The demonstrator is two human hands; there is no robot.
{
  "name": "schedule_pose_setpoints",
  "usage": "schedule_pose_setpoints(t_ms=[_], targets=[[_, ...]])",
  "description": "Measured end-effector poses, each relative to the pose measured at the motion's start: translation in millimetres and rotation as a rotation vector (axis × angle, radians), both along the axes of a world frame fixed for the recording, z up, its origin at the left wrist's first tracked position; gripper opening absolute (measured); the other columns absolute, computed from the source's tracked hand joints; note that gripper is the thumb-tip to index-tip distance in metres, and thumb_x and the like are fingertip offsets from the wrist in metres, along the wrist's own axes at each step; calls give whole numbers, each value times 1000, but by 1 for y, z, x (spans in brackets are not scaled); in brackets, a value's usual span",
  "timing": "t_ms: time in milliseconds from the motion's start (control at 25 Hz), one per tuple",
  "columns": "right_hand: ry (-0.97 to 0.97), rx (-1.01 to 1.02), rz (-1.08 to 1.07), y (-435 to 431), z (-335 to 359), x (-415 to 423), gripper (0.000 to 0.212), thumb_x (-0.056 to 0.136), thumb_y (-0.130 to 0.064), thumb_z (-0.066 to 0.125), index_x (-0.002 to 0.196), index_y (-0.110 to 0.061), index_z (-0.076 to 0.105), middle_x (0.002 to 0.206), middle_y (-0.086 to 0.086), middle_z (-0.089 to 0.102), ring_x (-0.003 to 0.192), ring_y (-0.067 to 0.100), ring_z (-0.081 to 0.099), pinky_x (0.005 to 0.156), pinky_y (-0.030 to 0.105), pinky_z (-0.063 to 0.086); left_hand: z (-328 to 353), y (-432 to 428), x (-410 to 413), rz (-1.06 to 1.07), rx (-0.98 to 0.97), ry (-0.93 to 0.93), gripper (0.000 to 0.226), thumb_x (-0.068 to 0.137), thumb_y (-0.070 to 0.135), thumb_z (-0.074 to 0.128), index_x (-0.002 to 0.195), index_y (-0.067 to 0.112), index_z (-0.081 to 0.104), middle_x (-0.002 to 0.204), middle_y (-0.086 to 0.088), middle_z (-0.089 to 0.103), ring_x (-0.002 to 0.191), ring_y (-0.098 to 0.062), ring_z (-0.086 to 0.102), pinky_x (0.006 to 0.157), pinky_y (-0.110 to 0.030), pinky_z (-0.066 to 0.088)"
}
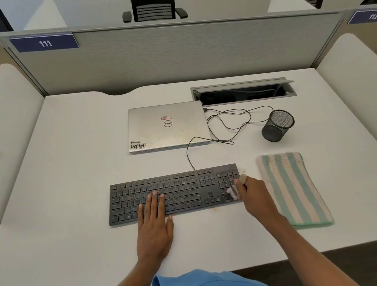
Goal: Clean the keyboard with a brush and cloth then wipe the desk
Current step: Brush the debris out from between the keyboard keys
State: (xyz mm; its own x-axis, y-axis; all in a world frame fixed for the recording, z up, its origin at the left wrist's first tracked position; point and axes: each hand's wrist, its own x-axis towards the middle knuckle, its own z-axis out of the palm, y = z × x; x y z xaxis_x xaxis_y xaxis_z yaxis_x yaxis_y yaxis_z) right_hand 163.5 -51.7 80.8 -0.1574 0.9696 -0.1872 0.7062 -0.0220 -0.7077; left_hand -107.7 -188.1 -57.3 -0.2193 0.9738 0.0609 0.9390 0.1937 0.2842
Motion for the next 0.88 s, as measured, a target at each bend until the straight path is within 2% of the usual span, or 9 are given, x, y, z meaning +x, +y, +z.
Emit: schedule_pose_setpoints(t_ms=[40, 80, 120, 240, 400, 480, 600, 760, 880], targets=[[-22, 3, 11, 0, -5, 3, 40, 106, -26, 46, 71, -7, 52, 59, -1, 61, 54, 11, 58, 55, 37, 46, 0, 0, 0, 2, -2, 3, 68, 107, 37, 32, 169, 14, 16, 177, -6, 11, 164, -22, 4, 131, -51, 10], [-59, -1, 19, 1, -7, 5, 41, 106, -27, 46, 69, -10, 51, 59, 1, 61, 54, 19, 57, 56, 43, 46, 0, 0, 0, 2, -3, 2, 68, 106, 37, 33, 169, 14, 17, 177, -6, 11, 164, -22, 4, 131, -51, 10], [-96, -12, 23, 4, -5, 6, 42, 106, -28, 46, 67, -14, 50, 59, 2, 60, 53, 20, 55, 55, 43, 46, 0, 0, 0, -1, -2, 0, 68, 106, 37, 33, 169, 14, 17, 177, -6, 11, 164, -22, 4, 131, -51, 10], [-124, 23, -8, 11, 1, 2, 42, 106, -30, 46, 65, -18, 50, 60, -2, 60, 53, 15, 54, 49, 31, 39, 0, 0, -1, 0, -4, 0, 69, 106, 36, 35, 169, 14, 18, 177, -6, 11, 164, -22, 5, 131, -52, 10], [-37, 54, -33, 7, -8, 2, 38, 106, -28, 46, 74, -9, 55, 62, -1, 63, 55, 15, 55, 51, 33, 41, 0, 1, -1, -1, -10, -5, 69, 106, 37, 34, 169, 15, 18, 177, -5, 11, 164, -22, 4, 131, -52, 10], [-56, 18, -3, 4, -16, 8, 38, 106, -27, 46, 75, -8, 55, 61, -2, 61, 53, 16, 53, 51, 32, 40, 1, 1, -1, 4, -8, -6, 68, 106, 37, 34, 169, 15, 18, 177, -5, 11, 164, -21, 4, 131, -52, 11], [-145, -8, 35, 8, -16, 17, 40, 106, -31, 44, 72, -11, 54, 62, 2, 64, 55, 22, 60, 55, 40, 48, 1, 1, 0, 1, -6, 1, 68, 106, 37, 34, 169, 14, 19, 177, -5, 11, 164, -22, 5, 131, -53, 13], [-45, 51, -33, 12, -8, 12, 36, 105, -28, 48, 74, -16, 59, 65, -2, 66, 61, 14, 63, 58, 32, 48, 0, 1, 0, 2, -10, 1, 69, 107, 37, 35, 169, 14, 17, 177, -5, 11, 164, -22, 4, 131, -53, 12], [-22, 7, 19, 6, -13, 15, 39, 105, -26, 48, 66, -20, 48, 59, -9, 58, 54, 10, 52, 55, 31, 40, 0, 1, 0, 5, -15, 6, 69, 107, 37, 35, 169, 14, 17, 177, -5, 10, 164, -22, 4, 131, -52, 11]])
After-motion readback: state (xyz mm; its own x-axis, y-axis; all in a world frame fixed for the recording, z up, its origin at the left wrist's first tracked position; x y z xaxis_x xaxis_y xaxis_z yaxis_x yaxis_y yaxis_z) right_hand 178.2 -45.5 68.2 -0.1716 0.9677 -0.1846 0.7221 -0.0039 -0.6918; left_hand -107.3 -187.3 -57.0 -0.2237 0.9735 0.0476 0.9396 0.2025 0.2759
